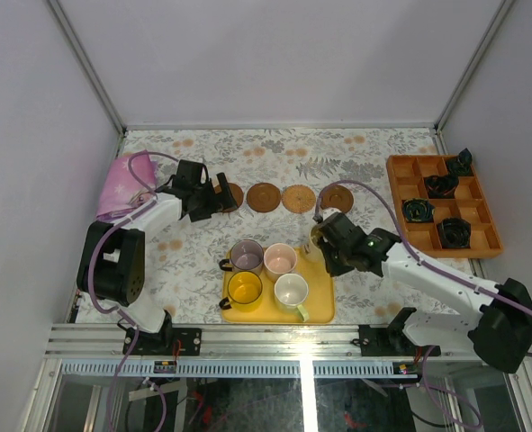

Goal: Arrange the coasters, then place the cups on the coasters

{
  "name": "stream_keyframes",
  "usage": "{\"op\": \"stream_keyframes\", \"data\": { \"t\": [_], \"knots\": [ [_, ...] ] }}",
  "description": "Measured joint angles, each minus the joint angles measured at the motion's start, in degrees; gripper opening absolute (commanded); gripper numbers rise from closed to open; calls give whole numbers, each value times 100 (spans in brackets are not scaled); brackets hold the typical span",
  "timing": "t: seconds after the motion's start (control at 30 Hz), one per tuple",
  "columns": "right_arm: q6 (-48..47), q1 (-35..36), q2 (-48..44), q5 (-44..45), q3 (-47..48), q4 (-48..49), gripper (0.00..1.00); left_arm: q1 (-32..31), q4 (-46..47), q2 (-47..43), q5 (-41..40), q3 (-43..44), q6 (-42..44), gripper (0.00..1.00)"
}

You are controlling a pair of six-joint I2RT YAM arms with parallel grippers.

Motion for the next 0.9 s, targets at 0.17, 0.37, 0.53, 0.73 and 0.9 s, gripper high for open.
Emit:
{"op": "stream_keyframes", "data": {
  "t": [0.17,0.37,0.53,0.73,0.9],
  "knots": [
    [-55,2,-140,498,509,-37,0,0,11,15,0,63,-20,100],
    [-70,-7,553,1386,1510,-391,0,0,22,17,0,85,-28,100],
    [-317,-284,1241,1683,2037,-251,0,0,26,48,0,131,-44,100],
    [-693,-1279,1827,1624,2243,37,0,0,48,50,-2,227,-59,100],
    [-986,-1801,2382,1458,2430,238,0,0,50,50,-4,289,-61,100]
  ]
}}
